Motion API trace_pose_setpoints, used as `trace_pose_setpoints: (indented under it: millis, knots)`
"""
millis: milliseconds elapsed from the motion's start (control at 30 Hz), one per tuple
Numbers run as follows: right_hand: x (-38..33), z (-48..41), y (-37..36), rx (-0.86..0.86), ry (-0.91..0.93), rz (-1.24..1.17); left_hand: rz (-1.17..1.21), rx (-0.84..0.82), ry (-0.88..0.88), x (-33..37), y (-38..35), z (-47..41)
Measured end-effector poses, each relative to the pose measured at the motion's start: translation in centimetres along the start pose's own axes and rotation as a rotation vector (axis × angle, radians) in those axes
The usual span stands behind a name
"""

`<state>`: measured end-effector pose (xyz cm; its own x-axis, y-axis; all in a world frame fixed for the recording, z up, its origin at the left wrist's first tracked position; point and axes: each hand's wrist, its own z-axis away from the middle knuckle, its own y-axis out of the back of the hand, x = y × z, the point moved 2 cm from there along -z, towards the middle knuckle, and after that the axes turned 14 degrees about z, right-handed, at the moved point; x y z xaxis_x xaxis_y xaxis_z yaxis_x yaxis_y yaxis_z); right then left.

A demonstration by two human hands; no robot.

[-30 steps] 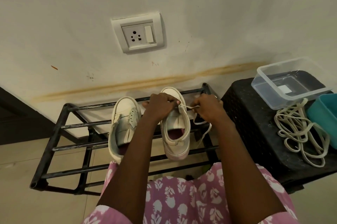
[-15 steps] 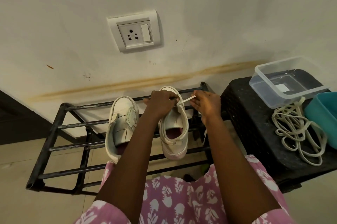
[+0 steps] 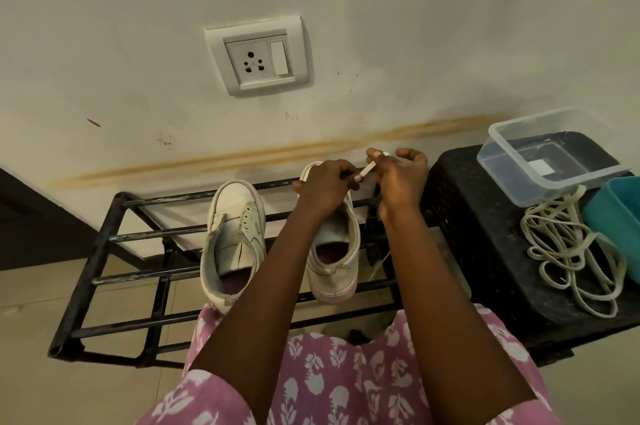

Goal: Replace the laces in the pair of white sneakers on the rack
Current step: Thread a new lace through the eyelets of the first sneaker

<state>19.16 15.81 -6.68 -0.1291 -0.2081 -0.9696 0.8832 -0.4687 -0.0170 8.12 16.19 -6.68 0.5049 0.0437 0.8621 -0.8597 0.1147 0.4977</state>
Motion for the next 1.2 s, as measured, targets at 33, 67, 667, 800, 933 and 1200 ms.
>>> trace_pose_setpoints:
  millis: [33, 67, 667, 800, 933, 1200]
  knots:
    - [-0.4, -0.1, 0.1, 0.007, 0.017, 0.005, -0.024, -0.003, -0.002, -0.1, 0.0, 0.1]
    - [-0.9, -0.2, 0.3, 0.017, 0.035, 0.028, -0.055, -0.008, -0.008, -0.3, -0.1, 0.1]
    - [-10.7, 0.7, 1.7, -0.091, 0.164, 0.241, 0.398, 0.142, -0.142, 9.3, 1.8, 2.3]
    - [-12.4, 1.3, 2.1, -0.111, 0.202, 0.246, 0.248, 0.066, -0.089, 9.0, 1.3, 2.6]
    - [-15.0, 1.7, 2.9, -0.110, 0.264, 0.291, -0.059, -0.076, -0.065, 6.9, 0.0, 3.3]
    - [-17.3, 3.6, 3.2, -0.238, 0.300, 0.332, 0.286, -0.047, -0.115, 9.5, 0.4, 4.6]
